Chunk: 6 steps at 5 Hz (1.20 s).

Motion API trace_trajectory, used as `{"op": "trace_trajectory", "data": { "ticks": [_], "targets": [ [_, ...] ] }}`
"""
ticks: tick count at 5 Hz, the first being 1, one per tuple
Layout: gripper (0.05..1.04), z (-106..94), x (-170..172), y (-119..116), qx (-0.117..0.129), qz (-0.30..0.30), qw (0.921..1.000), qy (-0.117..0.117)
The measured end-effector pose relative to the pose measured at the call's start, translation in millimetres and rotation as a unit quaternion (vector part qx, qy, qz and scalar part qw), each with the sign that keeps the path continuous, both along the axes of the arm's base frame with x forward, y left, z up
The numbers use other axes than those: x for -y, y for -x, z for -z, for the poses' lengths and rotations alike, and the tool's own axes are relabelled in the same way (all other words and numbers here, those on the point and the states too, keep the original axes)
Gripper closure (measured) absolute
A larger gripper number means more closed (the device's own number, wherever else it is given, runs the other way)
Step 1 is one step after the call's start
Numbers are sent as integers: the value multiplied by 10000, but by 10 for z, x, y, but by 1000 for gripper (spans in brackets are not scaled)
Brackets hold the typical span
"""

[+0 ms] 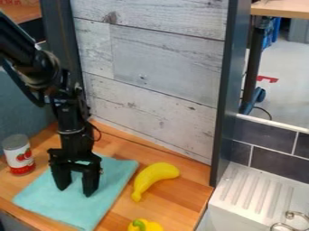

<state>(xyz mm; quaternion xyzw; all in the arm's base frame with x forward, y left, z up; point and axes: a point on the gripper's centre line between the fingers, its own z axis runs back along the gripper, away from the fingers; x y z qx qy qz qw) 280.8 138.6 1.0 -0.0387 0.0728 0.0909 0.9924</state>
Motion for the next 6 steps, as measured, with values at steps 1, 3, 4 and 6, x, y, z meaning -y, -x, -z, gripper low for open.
{"op": "trace_trajectory", "data": {
  "ticks": [1,3,4,6],
  "targets": [
    [81,-73,-21,-55,-8,64,10000,17],
    [81,-688,2,-125,360,-14,9988,-324],
    [81,-946,155,-11,487,126,9978,-422],
    [83,-1227,258,142,939,360,9937,-505]
  ]
}}
